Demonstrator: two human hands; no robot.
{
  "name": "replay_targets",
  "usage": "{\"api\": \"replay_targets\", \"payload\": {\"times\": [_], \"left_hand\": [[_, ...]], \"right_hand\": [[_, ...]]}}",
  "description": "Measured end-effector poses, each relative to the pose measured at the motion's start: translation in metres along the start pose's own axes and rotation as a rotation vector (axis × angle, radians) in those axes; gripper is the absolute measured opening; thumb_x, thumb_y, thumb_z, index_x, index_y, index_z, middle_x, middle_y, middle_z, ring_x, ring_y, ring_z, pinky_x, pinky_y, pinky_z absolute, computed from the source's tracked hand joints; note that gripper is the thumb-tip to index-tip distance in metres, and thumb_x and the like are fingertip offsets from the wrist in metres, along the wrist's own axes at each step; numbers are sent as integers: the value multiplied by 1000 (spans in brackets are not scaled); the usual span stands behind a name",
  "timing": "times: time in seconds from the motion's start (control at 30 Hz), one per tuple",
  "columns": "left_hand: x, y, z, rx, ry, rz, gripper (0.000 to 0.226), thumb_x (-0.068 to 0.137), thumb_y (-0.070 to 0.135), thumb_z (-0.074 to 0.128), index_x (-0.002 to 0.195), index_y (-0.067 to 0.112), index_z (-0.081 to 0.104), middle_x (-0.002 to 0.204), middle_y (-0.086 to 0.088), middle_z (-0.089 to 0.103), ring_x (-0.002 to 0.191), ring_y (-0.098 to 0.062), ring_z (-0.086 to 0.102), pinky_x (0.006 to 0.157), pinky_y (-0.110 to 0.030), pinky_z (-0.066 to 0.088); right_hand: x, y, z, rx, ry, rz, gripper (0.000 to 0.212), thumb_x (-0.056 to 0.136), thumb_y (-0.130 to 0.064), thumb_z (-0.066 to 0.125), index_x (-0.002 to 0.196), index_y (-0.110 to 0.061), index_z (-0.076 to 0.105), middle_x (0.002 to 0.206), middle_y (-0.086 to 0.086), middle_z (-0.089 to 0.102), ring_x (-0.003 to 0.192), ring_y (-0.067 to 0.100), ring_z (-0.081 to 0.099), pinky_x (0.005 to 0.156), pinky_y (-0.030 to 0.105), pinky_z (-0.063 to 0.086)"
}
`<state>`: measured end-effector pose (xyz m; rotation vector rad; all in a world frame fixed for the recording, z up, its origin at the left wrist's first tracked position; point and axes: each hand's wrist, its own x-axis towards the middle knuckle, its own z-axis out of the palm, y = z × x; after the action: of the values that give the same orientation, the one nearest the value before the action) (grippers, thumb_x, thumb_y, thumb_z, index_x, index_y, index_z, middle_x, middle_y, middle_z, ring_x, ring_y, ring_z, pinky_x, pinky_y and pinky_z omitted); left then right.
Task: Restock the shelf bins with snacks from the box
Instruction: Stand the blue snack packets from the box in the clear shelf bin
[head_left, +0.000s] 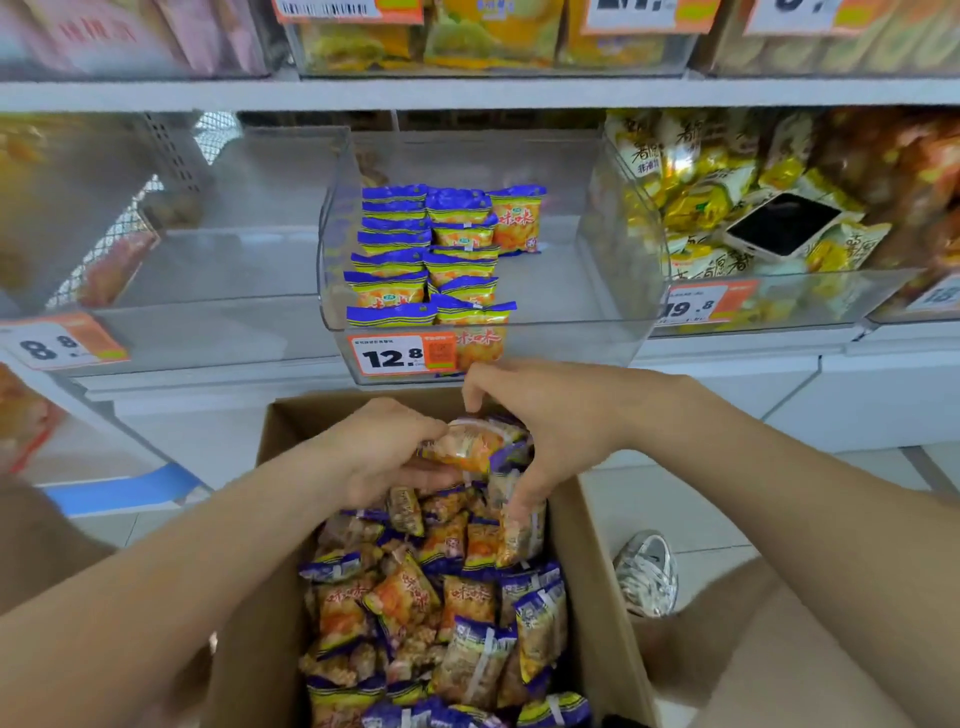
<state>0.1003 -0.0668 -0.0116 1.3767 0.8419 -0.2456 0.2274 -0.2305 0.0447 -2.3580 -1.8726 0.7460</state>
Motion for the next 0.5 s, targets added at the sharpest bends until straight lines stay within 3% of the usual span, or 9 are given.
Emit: {"api": "replay_targets", "payload": {"times": [0.07,0.13,0.17,0.23,0.3,0.4,0.43,0.5], "left_hand": [[-17,13,-8,-129,5,-9,25,105,15,61,124,-1,64,95,-21,74,70,-24,73,58,-31,63],[-29,22,-15,-41,10,33,33,105,35,59,119,5,68,85,-16,75,60,-21,69,52,-30,58],[-35,26,-17,26,30,87,38,105,42,57,114,8,70,84,-14,76,60,-22,69,53,-30,57],[-48,34,-16,96,114,283,31,104,43,56,107,16,72,91,-11,79,69,-30,74,60,-38,61],[-57,39,-14,52,169,515,19,105,30,60,101,18,75,95,-8,79,84,-33,76,71,-48,62],[-59,40,-13,164,126,738,13,99,18,69,109,16,77,101,0,79,92,-25,75,69,-40,64],[-57,40,-13,177,132,767,16,97,18,72,112,17,76,102,2,79,94,-24,74,67,-37,64],[-53,43,-11,136,166,799,21,96,19,74,116,17,74,103,2,79,95,-23,75,68,-36,64]], "right_hand": [[0,2,-4,111,176,-47,62,72,-46,94,112,-33,49,107,-11,58,92,6,54,73,25,46],[0,2,-14,286,317,-56,31,86,-39,84,106,-28,62,102,-10,69,87,2,63,75,23,48],[0,2,-20,381,361,-48,24,92,-41,77,105,-23,67,97,-5,72,84,5,66,76,29,51],[-2,1,-29,505,442,-18,33,97,-44,64,103,-13,69,88,11,71,76,23,65,73,47,51],[-7,0,-35,537,510,10,31,103,-36,60,97,-6,67,78,15,64,67,18,52,65,40,40],[-11,-1,-44,684,610,62,15,108,-21,59,101,-10,68,61,-15,60,56,1,50,60,20,40],[-11,-2,-46,810,638,92,14,106,-24,62,107,-13,69,64,-17,64,57,0,55,59,18,43],[-10,-4,-50,1036,659,178,28,98,-38,72,117,-18,70,80,-6,75,66,10,65,64,27,48]]}}
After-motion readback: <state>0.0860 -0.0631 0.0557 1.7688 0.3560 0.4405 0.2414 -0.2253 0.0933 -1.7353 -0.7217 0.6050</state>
